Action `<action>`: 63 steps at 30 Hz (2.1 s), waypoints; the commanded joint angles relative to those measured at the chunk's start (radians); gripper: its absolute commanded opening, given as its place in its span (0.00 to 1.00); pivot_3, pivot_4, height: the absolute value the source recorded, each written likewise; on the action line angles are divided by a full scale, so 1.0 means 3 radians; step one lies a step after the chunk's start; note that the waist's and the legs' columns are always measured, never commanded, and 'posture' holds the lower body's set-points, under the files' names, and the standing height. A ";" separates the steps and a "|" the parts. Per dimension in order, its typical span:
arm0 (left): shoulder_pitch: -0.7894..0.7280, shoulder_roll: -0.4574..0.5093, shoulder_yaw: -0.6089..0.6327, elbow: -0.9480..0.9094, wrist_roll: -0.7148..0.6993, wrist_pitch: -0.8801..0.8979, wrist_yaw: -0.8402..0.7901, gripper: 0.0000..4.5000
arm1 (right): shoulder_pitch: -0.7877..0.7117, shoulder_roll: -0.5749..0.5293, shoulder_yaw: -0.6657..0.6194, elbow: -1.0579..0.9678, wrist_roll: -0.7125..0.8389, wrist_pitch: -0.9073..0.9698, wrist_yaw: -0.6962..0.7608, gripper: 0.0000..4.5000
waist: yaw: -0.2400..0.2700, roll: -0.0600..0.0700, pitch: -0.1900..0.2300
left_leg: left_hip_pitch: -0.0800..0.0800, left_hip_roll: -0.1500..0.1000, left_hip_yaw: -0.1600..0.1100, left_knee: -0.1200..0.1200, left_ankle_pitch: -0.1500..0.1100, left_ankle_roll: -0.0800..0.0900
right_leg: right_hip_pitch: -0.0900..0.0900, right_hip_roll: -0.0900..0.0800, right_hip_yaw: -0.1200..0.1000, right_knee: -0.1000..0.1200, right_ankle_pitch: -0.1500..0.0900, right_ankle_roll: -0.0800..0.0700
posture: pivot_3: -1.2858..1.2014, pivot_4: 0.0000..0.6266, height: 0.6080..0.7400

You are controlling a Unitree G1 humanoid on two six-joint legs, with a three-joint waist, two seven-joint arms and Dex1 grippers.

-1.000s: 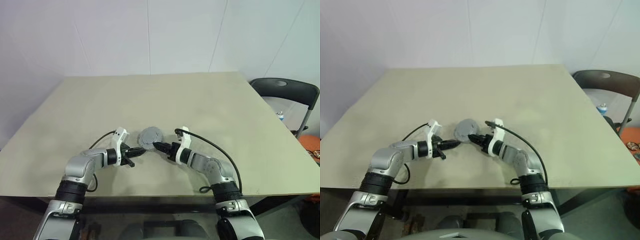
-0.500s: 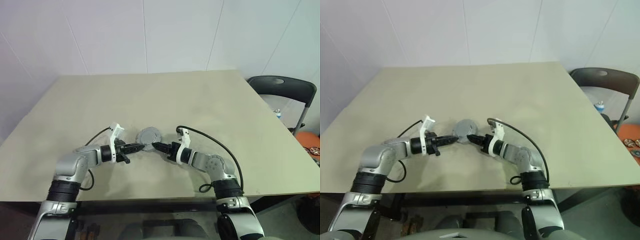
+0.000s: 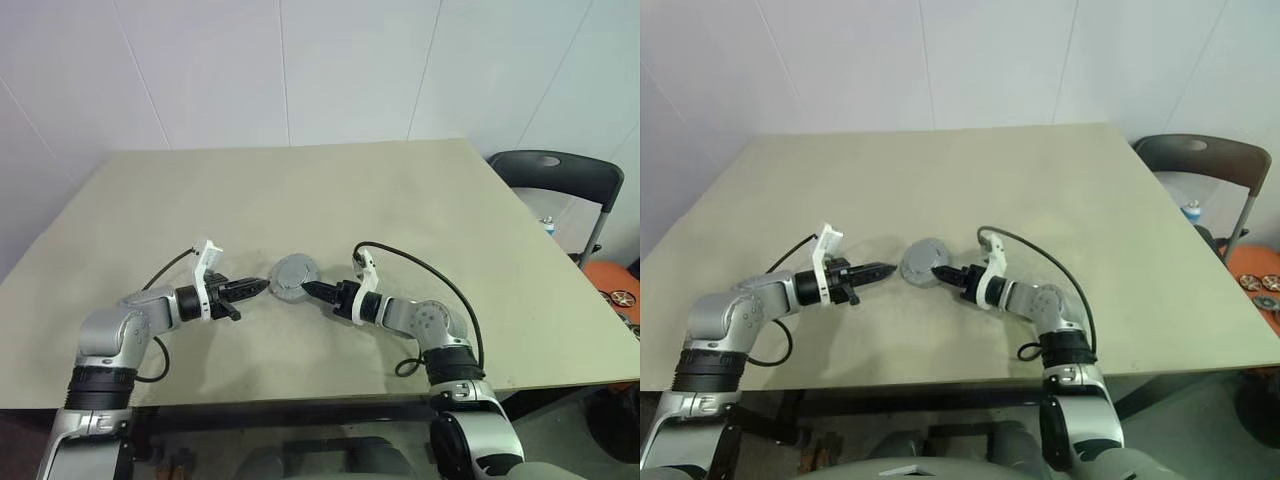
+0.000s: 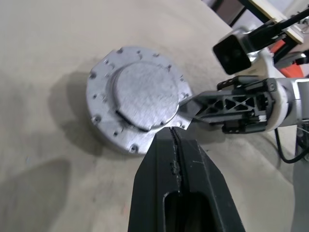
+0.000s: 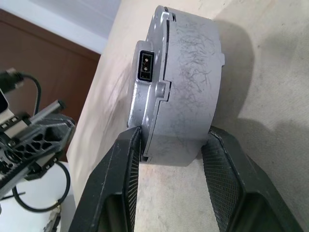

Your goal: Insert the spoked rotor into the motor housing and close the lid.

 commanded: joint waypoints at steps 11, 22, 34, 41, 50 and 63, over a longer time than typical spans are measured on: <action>0.0003 -0.0059 0.0030 -0.0101 -0.0028 -0.0021 0.0097 0.00 | 0.0137 0.0091 0.0013 0.0346 -0.0280 -0.0209 -0.0356 0.32 | -0.0025 -0.0002 -0.0004 | 0.0005 0.0004 0.0000 0.0000 0.0000 0.0000 | 0.0000 0.0004 0.0000 0.0004 0.0002 -0.0004 | 0.52 0.00 1.00; 0.0025 0.0052 0.0096 -0.0095 -0.0068 0.0011 0.0043 0.00 | -0.0129 0.0209 -0.0638 0.0304 0.0511 0.0693 -0.0267 0.32 | -0.0027 -0.0003 -0.0003 | -0.0017 0.0002 0.0000 -0.0006 0.0000 0.0000 | -0.0020 0.0002 -0.0001 0.0001 0.0014 -0.0012 | 0.52 0.00 1.00; 0.0099 0.0075 0.0157 -0.0128 -0.0120 0.0038 0.0089 0.00 | -0.0115 0.0363 -0.0955 0.0312 0.0719 0.0877 -0.0334 0.32 | -0.0002 -0.0010 -0.0007 | -0.0067 -0.0001 0.0005 -0.0043 0.0003 -0.0005 | -0.0094 -0.0003 0.0006 0.0010 0.0012 -0.0019 | 0.52 0.00 1.00; 0.0076 0.0117 0.0376 -0.0159 -0.0293 0.0146 0.0077 0.00 | -0.0118 0.0463 -0.1025 0.0053 0.1002 0.1012 -0.0213 0.32 | -0.0007 -0.0009 -0.0006 | -0.0068 -0.0001 0.0007 -0.0044 0.0002 -0.0005 | -0.0095 -0.0003 0.0006 0.0010 0.0012 -0.0019 | 0.52 0.00 1.00; 0.0207 0.0247 0.1114 -0.0374 -0.0751 0.0266 0.0259 0.00 | -0.0272 0.0493 -0.1115 0.0092 0.1092 0.0976 -0.0234 0.32 | 0.0004 -0.0010 -0.0005 | -0.0071 -0.0009 0.0008 -0.0038 0.0004 -0.0008 | -0.0096 -0.0013 0.0006 0.0016 0.0013 -0.0019 | 0.52 0.00 1.00; 0.0895 -0.0109 0.1437 -0.0584 -0.1012 0.0228 0.0695 0.27 | -0.0679 0.0508 -0.1384 0.0231 0.1304 0.0915 -0.0476 0.32 | 0.0008 -0.0012 -0.0006 | -0.0070 -0.0011 0.0009 -0.0036 0.0008 -0.0015 | -0.0096 -0.0015 0.0006 0.0022 0.0013 -0.0019 | 0.52 0.00 1.00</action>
